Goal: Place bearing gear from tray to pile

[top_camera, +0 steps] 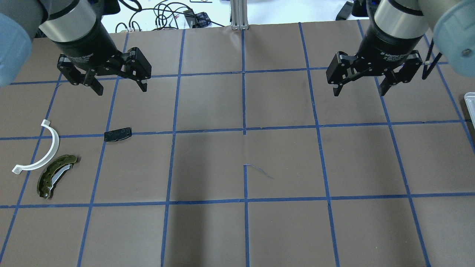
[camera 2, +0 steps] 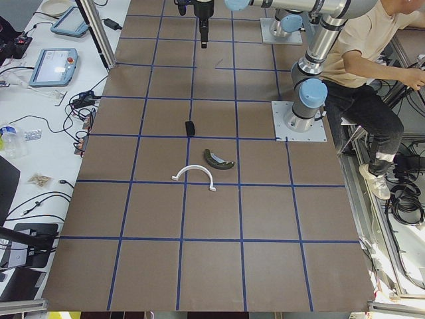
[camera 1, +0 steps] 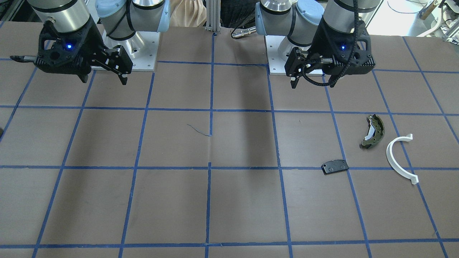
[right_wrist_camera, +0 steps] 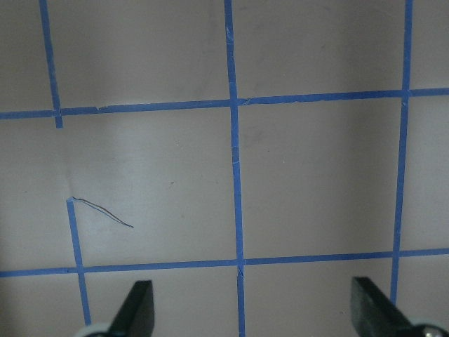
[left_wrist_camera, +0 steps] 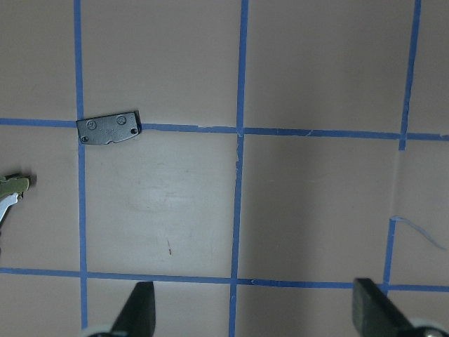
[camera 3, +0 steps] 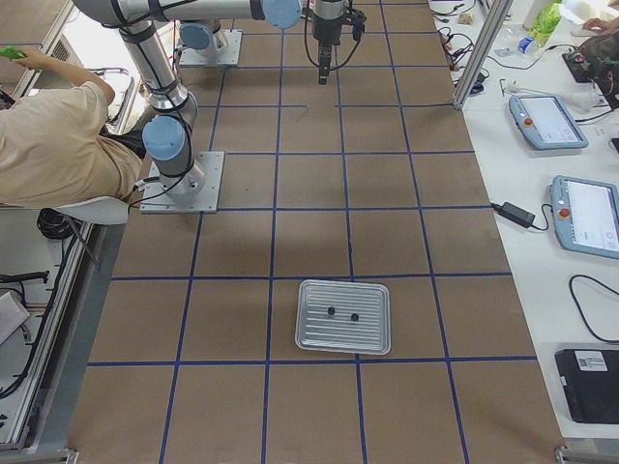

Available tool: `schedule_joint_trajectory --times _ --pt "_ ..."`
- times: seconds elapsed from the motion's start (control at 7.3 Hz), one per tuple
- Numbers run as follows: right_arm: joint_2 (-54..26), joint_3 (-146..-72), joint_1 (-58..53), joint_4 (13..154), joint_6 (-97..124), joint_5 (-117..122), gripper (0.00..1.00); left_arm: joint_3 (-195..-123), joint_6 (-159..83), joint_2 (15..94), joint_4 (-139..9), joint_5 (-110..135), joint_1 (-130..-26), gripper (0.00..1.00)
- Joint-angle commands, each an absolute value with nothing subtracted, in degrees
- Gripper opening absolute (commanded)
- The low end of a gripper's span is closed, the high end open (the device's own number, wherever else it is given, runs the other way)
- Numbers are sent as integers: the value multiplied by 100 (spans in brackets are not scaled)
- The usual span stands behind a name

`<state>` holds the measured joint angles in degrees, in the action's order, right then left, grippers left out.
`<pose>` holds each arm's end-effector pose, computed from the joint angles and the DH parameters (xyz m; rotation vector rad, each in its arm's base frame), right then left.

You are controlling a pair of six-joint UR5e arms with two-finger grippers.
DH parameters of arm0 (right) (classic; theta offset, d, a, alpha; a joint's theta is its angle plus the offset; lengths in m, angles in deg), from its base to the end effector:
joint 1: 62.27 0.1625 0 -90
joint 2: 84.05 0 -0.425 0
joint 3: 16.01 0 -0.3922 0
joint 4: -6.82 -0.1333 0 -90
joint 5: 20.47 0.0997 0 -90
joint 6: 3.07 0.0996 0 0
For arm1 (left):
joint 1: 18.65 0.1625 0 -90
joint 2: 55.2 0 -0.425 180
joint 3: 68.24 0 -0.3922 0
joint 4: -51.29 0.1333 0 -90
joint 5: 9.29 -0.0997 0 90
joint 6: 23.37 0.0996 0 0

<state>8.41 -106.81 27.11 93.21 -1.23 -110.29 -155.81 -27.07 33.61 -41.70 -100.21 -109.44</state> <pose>0.1285 -0.4715 0.4955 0.0675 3.1376 0.0535 -0.1384 -0.4815 0.5137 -0.0795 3.1249 -0.0182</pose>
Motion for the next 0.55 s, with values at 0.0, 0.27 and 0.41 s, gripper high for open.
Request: schedule_joint_trajectory --times 0.0,0.27,0.41 --pt "841 -10689 2711 9322 -123 -11030 100 -15578 -2707 3349 -4170 -10017 -10926 100" --pt "832 -10707 2711 9322 -132 -11030 100 -15578 -2698 3349 -4170 -10026 -10935 100" --pt "832 -10698 2711 9356 -166 -11038 100 -15578 -2707 3349 -4170 -10017 -10935 100"
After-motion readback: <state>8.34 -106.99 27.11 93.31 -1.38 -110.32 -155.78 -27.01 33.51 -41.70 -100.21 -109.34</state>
